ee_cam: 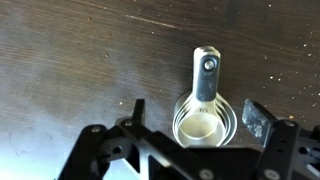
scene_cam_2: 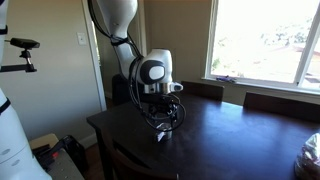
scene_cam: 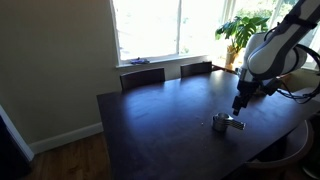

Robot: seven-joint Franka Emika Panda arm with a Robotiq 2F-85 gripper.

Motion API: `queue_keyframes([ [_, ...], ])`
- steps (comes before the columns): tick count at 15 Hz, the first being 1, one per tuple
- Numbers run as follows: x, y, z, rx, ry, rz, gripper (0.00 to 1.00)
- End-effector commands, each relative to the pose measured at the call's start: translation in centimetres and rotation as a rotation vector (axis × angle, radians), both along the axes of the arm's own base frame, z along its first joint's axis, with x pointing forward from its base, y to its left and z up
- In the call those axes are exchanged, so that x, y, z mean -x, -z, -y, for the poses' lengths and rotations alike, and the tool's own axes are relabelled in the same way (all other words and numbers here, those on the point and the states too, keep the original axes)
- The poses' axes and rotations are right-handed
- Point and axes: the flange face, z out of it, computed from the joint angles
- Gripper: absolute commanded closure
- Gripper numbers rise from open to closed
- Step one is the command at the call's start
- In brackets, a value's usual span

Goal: Unstack the silver pots.

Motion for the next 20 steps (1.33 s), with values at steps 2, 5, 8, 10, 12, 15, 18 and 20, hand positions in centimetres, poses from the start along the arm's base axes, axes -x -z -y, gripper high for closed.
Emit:
queue_keyframes([
  [2, 0.5, 1.8, -0.3, -0.025, -0.046, -0.001, 0.00],
  [5, 0.5, 2.9, -0.7, -0.029, -0.071, -0.021, 0.01],
  [8, 0.4, 3.7, -0.8, -0.036, -0.077, -0.028, 0.01],
  [10, 0.3, 4.1, -0.9, -0.044, -0.077, -0.036, 0.07],
  [12, 0.2, 4.3, -1.0, -0.048, -0.082, -0.039, 0.17],
  [15, 0.1, 4.8, -0.9, -0.055, -0.082, -0.048, 0.31],
  [18, 0.2, 4.9, -0.8, -0.058, -0.088, -0.045, 0.58],
  [20, 0.2, 4.8, -0.8, -0.054, -0.096, -0.042, 0.72],
])
